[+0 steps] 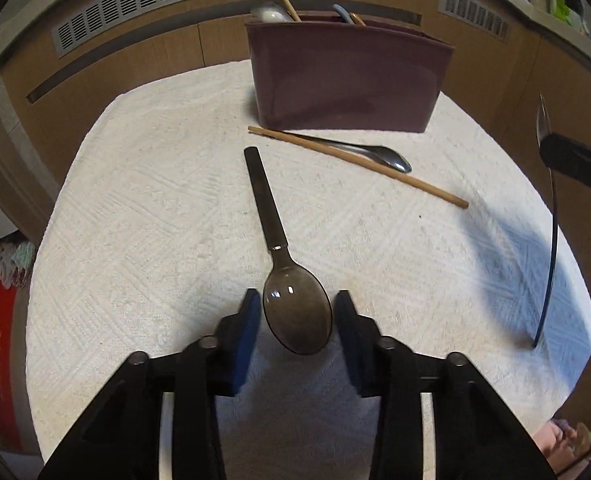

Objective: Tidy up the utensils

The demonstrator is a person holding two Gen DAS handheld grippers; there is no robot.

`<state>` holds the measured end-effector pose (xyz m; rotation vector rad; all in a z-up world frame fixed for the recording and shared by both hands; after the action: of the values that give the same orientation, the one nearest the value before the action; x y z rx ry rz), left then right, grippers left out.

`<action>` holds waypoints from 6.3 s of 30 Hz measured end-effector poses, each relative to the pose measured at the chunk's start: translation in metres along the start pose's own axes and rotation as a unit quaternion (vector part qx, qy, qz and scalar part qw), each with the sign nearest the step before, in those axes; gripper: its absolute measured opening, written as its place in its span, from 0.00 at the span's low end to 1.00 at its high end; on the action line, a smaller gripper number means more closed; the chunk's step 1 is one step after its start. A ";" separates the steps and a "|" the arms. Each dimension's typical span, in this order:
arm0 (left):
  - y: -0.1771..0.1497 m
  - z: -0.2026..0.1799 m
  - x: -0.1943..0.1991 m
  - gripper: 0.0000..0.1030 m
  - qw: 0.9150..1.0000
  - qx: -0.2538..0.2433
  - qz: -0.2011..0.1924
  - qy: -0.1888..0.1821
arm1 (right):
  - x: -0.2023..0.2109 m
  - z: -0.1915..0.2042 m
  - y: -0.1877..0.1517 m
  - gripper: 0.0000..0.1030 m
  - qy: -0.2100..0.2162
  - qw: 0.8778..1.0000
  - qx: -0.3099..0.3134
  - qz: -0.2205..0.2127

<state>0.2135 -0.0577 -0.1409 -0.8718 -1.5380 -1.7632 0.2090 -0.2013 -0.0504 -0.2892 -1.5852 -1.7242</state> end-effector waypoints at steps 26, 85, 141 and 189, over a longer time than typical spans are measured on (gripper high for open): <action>0.072 0.027 0.118 0.13 0.981 0.003 -0.188 -0.044 | 0.039 0.034 0.035 0.29 0.014 0.997 0.048 -0.063; 0.271 0.023 0.213 0.12 0.904 0.055 -0.391 -0.163 | 0.114 0.026 0.198 0.29 -0.028 0.973 0.108 -0.203; 0.099 0.095 -0.025 0.60 0.989 0.134 -0.039 -0.054 | -0.100 0.020 0.038 0.53 0.048 0.991 0.093 0.079; 0.059 -0.008 -0.035 0.67 0.999 0.000 0.037 0.007 | -0.058 -0.025 -0.057 0.51 0.043 0.992 -0.056 0.105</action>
<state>0.2810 -0.0714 -0.1370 -0.9044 -1.4782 -1.7119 0.2186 -0.2061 -0.1347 -0.4160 -1.3478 -1.6418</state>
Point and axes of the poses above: each gripper's, at about its wrist camera, not at the fingertips, and x roughly against the way its jaws point, z to its left, y to its top, the point moved 9 cm from there along -x, roughly the way its jaws point, and after that the axes turned 8 degrees about y, right-handed, at the moved point
